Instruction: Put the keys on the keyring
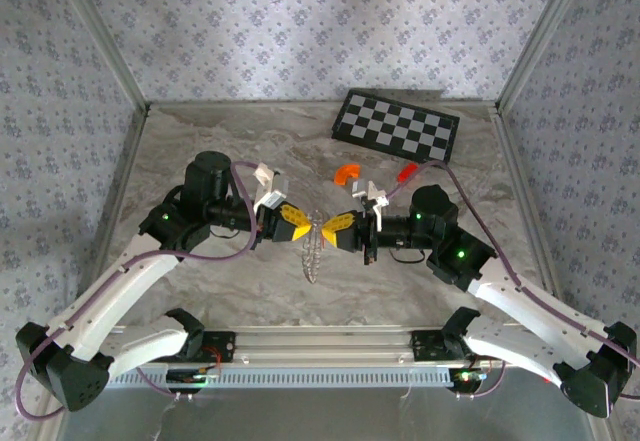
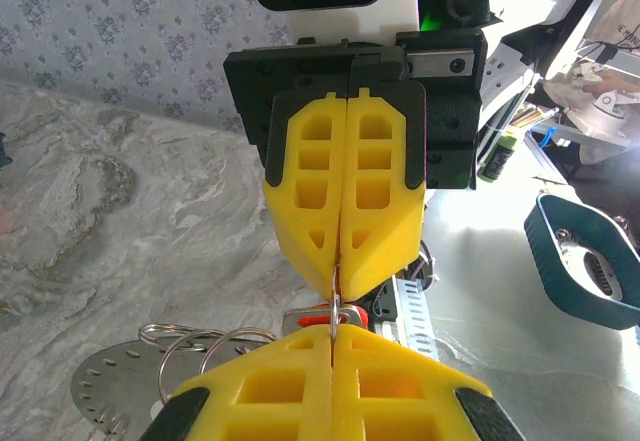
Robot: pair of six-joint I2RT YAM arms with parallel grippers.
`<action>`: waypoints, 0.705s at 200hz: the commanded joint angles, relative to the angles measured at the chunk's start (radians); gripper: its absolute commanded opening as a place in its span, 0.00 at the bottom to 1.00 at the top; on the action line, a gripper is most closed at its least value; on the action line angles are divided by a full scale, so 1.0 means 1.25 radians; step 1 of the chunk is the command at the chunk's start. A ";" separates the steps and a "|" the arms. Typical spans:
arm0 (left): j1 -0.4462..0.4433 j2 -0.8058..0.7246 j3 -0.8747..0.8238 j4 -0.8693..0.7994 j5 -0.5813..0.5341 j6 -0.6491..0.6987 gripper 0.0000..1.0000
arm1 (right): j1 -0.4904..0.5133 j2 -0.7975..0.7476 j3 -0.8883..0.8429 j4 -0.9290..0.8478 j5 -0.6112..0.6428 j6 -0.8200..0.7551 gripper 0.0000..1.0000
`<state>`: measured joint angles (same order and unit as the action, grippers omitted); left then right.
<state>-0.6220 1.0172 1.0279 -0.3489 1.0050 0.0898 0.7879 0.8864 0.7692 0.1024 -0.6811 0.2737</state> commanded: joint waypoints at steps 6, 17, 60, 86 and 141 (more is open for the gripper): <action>-0.001 -0.014 0.013 -0.003 0.009 0.018 0.00 | 0.005 -0.005 0.025 0.018 -0.016 0.004 0.00; -0.001 -0.014 0.013 -0.004 0.009 0.019 0.00 | 0.005 -0.004 0.025 0.018 -0.015 0.003 0.00; -0.004 -0.014 0.013 -0.006 0.007 0.021 0.00 | 0.004 0.001 0.027 0.020 -0.013 0.003 0.00; -0.003 -0.015 0.015 -0.007 0.007 0.023 0.00 | 0.005 0.004 0.028 0.025 -0.014 0.004 0.00; -0.005 -0.015 0.015 -0.009 0.003 0.024 0.00 | 0.005 0.001 0.029 0.027 -0.016 0.003 0.00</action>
<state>-0.6228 1.0172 1.0279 -0.3656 0.9977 0.0967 0.7879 0.8913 0.7712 0.1089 -0.6811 0.2737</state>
